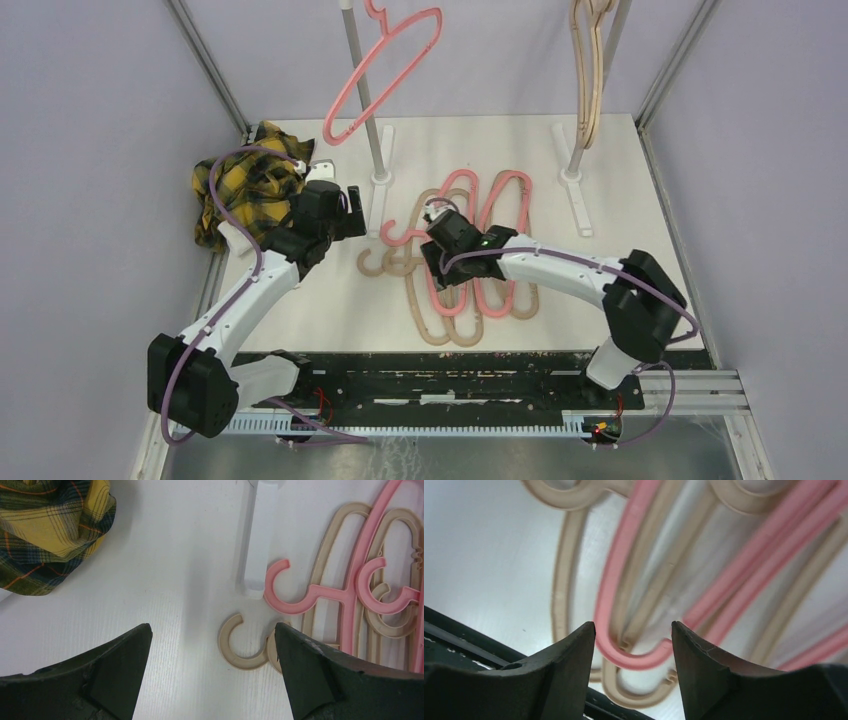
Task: Organize the hangers
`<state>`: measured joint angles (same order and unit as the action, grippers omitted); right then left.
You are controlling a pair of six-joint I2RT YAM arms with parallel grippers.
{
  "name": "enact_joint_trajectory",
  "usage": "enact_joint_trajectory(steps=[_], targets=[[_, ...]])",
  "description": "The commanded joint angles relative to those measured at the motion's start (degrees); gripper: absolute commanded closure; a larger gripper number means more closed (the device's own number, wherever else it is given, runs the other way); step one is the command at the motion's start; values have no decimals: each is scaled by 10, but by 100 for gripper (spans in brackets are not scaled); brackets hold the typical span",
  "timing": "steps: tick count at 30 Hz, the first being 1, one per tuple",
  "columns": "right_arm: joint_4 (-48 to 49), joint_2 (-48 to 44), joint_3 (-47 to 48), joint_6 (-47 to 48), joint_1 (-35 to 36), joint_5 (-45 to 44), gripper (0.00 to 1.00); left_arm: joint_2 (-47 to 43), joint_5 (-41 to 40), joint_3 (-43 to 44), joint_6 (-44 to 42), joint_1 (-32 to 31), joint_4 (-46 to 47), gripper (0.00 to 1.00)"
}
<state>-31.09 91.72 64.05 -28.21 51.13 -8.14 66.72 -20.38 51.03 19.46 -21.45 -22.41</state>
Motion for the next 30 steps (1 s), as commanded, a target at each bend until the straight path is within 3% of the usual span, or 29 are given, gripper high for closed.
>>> enact_joint_trajectory(steps=[1, 13, 23, 30], targets=[[26, 77, 71, -14, 43, -7, 35, -11, 3, 19, -27, 4, 9, 1], [49, 154, 91, -28, 52, -34, 38, -18, 5, 15, -30, 4, 7, 1], [46, 125, 62, -30, 52, -76, 75, -21, 3, 13, -30, 3, 7, 1], [7, 42, 51, -25, 53, -73, 78, -23, 0, 14, -30, 3, 6, 1]])
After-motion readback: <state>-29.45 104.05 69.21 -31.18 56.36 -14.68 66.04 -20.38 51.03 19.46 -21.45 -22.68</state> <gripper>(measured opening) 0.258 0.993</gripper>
